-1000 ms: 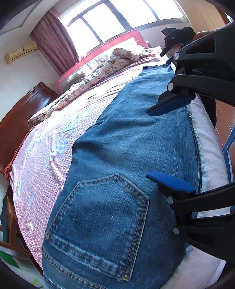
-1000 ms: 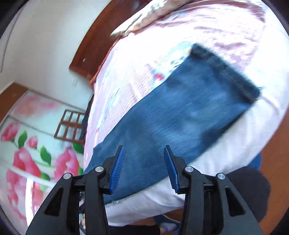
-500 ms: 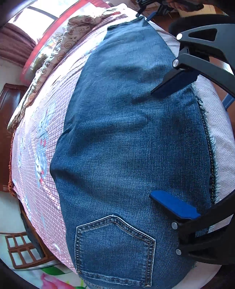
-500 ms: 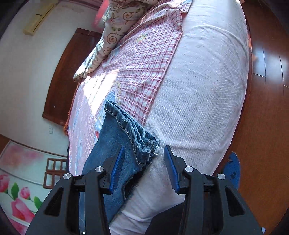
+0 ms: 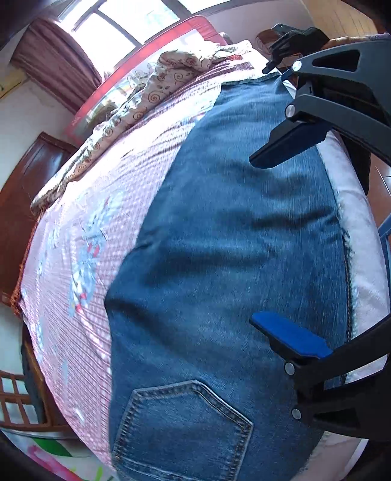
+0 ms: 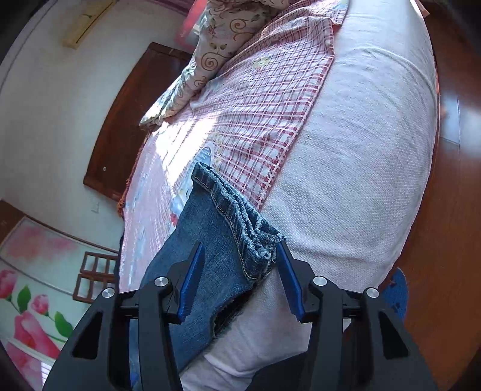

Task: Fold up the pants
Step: 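Grasp the jeans leg cuff with the right tool and hold it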

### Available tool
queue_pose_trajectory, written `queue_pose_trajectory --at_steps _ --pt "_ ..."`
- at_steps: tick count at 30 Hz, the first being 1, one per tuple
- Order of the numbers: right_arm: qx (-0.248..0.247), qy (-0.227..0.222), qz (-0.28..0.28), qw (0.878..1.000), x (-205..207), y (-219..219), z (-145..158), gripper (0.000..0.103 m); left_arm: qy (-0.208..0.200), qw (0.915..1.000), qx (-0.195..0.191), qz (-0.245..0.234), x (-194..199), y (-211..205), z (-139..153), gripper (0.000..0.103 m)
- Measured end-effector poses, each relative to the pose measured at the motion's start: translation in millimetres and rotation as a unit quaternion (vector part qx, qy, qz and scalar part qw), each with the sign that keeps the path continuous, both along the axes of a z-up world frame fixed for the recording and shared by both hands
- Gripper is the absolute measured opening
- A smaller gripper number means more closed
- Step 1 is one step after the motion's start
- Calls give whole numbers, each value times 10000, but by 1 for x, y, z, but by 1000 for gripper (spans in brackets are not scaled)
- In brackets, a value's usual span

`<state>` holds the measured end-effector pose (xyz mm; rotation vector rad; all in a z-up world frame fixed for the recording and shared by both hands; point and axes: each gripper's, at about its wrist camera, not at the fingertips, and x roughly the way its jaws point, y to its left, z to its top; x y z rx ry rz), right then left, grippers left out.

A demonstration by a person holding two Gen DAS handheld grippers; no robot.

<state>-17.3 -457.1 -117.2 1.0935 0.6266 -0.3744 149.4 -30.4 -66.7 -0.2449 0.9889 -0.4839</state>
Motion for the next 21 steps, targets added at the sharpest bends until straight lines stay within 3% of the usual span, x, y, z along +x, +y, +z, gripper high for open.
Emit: queue_pose_trajectory --at_steps 3,6,8,12,13,14,17,18,21 --pt "245 -90 2 9997 -2 -3 -5 19 -452 9957 -212 -775 -10 -51 26 96" --pt "394 -243 -91 9989 -7 -6 -4 19 -599 9894 -126 -1314 -9 -103 31 97" --pt "431 -336 -90 9985 -8 -5 -1 19 -517 9889 135 -1385 -2 -127 19 97" --pt "455 -496 -48 9977 -8 -8 8 19 310 9918 407 -1167 13 -137 -30 96" --pt "479 -520 -33 9975 -7 -8 9 19 80 9927 256 -1175 10 -133 -33 98" --pt "491 -542 -22 9973 -6 -8 10 19 -126 9912 350 -1271 4 -135 -34 99" --pt "485 -580 6 9971 -5 -7 13 19 -613 9756 1432 -1550 -15 -160 -39 99" --pt "505 -600 11 9969 -4 -7 15 19 -606 9762 1456 -1491 -14 -161 -38 99" --pt "438 -741 64 9963 -3 -4 28 16 -306 9873 1006 -1193 -4 -151 -33 100"
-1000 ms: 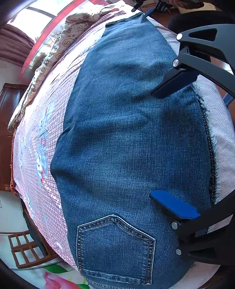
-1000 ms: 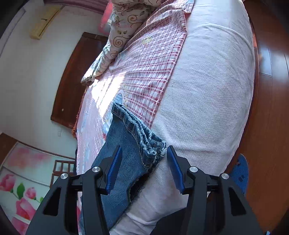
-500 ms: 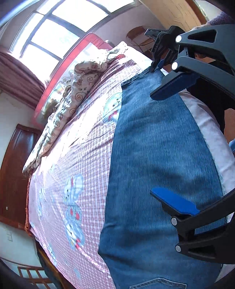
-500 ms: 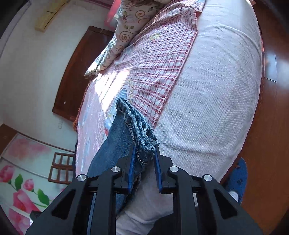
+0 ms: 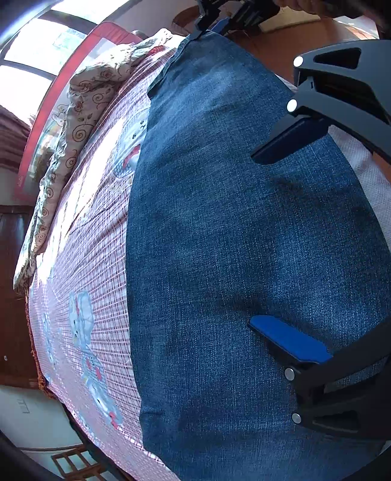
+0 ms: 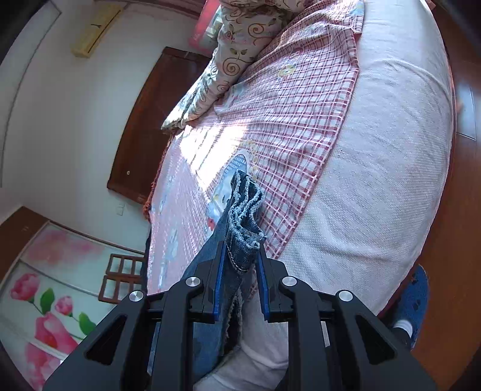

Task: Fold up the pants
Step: 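Grasp the jeans leg cuff with the right tool and hold it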

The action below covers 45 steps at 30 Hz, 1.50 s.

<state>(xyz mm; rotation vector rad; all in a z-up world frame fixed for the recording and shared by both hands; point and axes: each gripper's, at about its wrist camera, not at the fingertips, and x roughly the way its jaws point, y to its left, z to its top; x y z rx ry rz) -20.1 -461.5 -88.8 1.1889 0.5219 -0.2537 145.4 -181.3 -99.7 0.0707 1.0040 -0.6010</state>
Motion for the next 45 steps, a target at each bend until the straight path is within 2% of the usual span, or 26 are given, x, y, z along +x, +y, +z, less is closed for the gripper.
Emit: queue_pose_trajectory --at_steps 5,7,9,10,11,12,13,14,16,19,20,21,24,25,26,27,28,29,30,34,40,43,45 --pt "-333 -359 337 9982 20 10 43 15 197 9996 -209 36 5 5 0 100" --pt "-358 -92 467 9982 31 13 47 15 201 9996 -209 48 7 5 0 100" --pt "-285 206 345 9988 30 10 40 17 243 9994 -237 75 8 5 0 100" --pt "-299 370 241 9986 26 8 35 22 280 9992 -274 95 10 6 0 100" --pt "-286 589 152 9977 21 7 29 45 318 9989 -319 114 11 7 0 100" --pt "-237 933 3 9954 15 4 20 61 349 9987 -356 127 11 7 0 100" --pt "-186 1139 -202 9931 7 1 11 61 375 9985 -384 132 12 8 0 100" --pt "-139 1128 -300 9931 1 -2 2 61 394 9983 -408 136 13 9 0 100" --pt "-233 1388 -404 9892 -1 -6 -9 61 413 9981 -437 132 13 9 0 100" --pt "-552 1621 -240 9849 13 -5 -19 61 405 9983 -387 129 13 7 -1 100" --pt "-525 1653 -158 9847 18 -3 -24 67 412 9983 -382 137 13 7 0 100" --pt "-714 1674 -64 9833 22 1 -23 76 421 9983 -382 144 14 7 0 100" --pt "-1293 1930 261 9723 35 17 -18 78 434 9982 -387 166 14 7 0 100" --pt "-1365 1914 301 9715 36 19 -18 77 434 9982 -385 172 14 7 0 100" --pt "-1413 1935 348 9702 35 20 -19 71 436 9982 -385 173 14 7 0 100" --pt "-1483 2018 384 9674 34 19 -18 58 441 9981 -389 173 14 7 0 100" --pt "-1506 2063 409 9660 31 17 -18 51 451 9980 -405 173 15 8 0 100" --pt "-1478 2047 466 9665 28 14 -18 30 466 9979 -423 180 15 8 0 100" --pt "-1390 1999 553 9683 25 10 -19 25 482 9977 -435 191 16 8 0 100" --pt "-1148 1776 749 9745 20 4 -18 21 539 9971 -489 210 17 10 0 100" --pt "-343 1064 529 9923 6 -3 -15 16 577 9967 -530 190 18 10 0 100" --pt "-188 772 491 9956 3 -2 -4 9 584 9968 -512 198 18 9 0 101" --pt "-115 609 525 9967 7 -1 3 8 587 9968 -515 191 18 10 0 101"
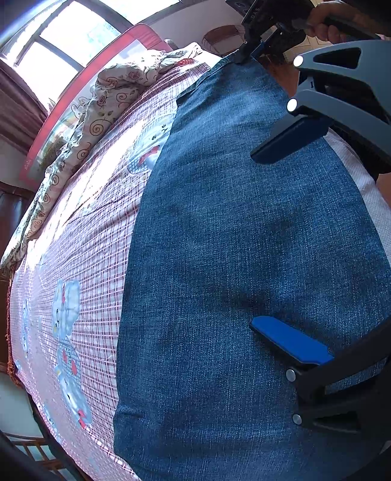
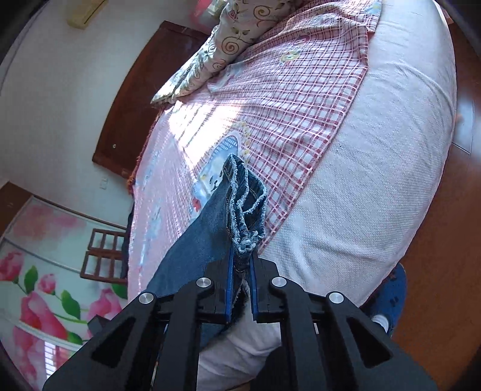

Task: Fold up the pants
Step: 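Grasp the jeans leg cuff with the right tool and hold it, then lift the held leg cuff with the right tool toward the waistband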

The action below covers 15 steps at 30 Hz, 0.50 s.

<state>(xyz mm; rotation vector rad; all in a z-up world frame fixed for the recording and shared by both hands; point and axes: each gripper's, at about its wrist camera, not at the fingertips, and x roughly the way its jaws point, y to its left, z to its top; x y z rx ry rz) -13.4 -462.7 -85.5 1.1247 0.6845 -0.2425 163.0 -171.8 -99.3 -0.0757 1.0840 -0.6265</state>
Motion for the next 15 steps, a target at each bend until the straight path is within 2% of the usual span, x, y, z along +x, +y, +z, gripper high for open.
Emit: queue_pose_trajectory --at_steps 9,13,15 --pt "-81 -373 310 9988 33 11 30 7 41 10000 -61 -2 1 2 0 101" --pt "-377 57 192 9991 37 5 27 7 68 9999 -96 5 1 3 0 101" --pt "-738 502 133 9959 35 -1 17 9 43 10000 -79 17 0 1 0 101"
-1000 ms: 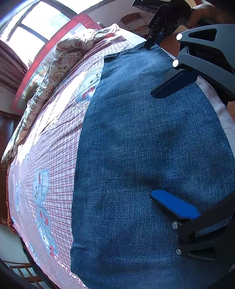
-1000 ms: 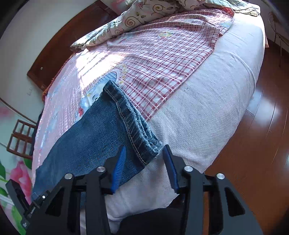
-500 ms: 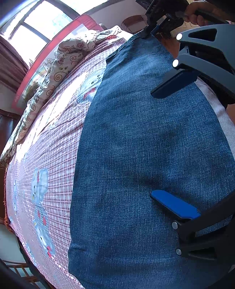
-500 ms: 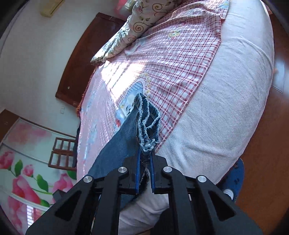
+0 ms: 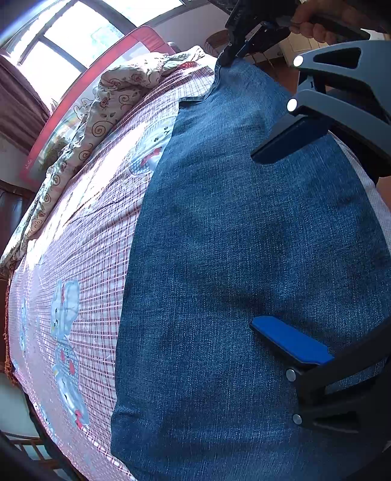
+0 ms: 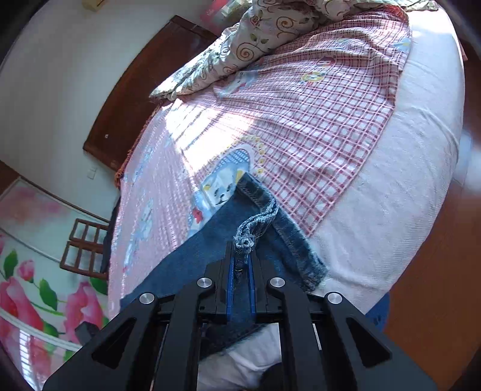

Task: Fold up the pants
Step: 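Lift the held leg cuff with the right tool toward the waistband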

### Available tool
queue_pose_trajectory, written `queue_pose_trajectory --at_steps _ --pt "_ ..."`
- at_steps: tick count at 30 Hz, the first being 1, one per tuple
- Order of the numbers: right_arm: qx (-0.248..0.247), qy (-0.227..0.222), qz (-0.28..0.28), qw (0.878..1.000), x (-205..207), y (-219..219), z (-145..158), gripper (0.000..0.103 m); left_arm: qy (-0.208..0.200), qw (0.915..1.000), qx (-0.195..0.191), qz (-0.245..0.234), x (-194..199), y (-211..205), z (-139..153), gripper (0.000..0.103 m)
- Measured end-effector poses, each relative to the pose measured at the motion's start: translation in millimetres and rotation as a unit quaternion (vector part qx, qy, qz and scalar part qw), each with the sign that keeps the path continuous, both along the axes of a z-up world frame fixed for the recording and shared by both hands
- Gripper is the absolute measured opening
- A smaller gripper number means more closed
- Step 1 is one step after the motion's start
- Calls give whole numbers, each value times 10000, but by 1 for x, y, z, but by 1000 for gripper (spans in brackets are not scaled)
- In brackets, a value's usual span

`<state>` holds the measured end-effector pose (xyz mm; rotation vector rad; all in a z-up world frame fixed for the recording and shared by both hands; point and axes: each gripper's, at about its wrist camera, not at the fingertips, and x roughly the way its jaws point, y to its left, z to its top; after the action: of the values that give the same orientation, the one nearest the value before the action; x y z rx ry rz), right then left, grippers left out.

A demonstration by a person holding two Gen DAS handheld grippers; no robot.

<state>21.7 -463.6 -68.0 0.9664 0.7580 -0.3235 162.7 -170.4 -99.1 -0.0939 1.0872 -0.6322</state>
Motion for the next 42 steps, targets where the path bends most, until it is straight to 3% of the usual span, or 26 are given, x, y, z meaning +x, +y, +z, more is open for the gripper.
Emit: queue_pose_trajectory --at_steps 1,2,4,5,6,14,16,18,26,31,33,37,42 --pt "18 136 8 9999 -1 -2 -8 12 -22 10000 24 -12 -1 -1 0 101" --pt "-121 430 -42 9990 -3 -3 -15 22 -41 10000 40 -31 -1 -1 0 101" --pt "-591 667 -67 9960 -7 0 -21 29 -58 10000 32 -45 -1 -1 0 101" --pt "-678 766 -137 9947 -9 0 -25 46 -60 10000 36 -49 -1 0 0 101" --pt "-700 858 -176 9937 -10 -1 -29 49 -66 10000 52 -51 -1 -1 0 101" --pt "-1292 839 569 9864 7 20 -37 49 -73 9999 84 -62 1 0 0 101" --pt "-1274 883 578 9862 7 16 -37 22 -46 10000 55 -66 3 1 0 101" --pt "-699 613 543 9942 0 6 -39 15 -29 10000 43 -59 3 1 0 101" --pt "-483 116 650 9966 -1 9 2 14 42 9999 -77 -49 5 3 0 101" --pt "-224 -309 646 9972 8 17 26 14 293 9988 -329 212 7 19 12 100" --pt "-224 -484 733 9959 17 25 38 14 44 9990 -313 305 5 36 24 100" --pt "-280 -843 1083 9901 41 54 65 14 -622 9961 120 608 2 83 42 100" --pt "-342 -1244 1637 9780 77 106 94 14 -495 9901 233 1296 9 151 30 100"
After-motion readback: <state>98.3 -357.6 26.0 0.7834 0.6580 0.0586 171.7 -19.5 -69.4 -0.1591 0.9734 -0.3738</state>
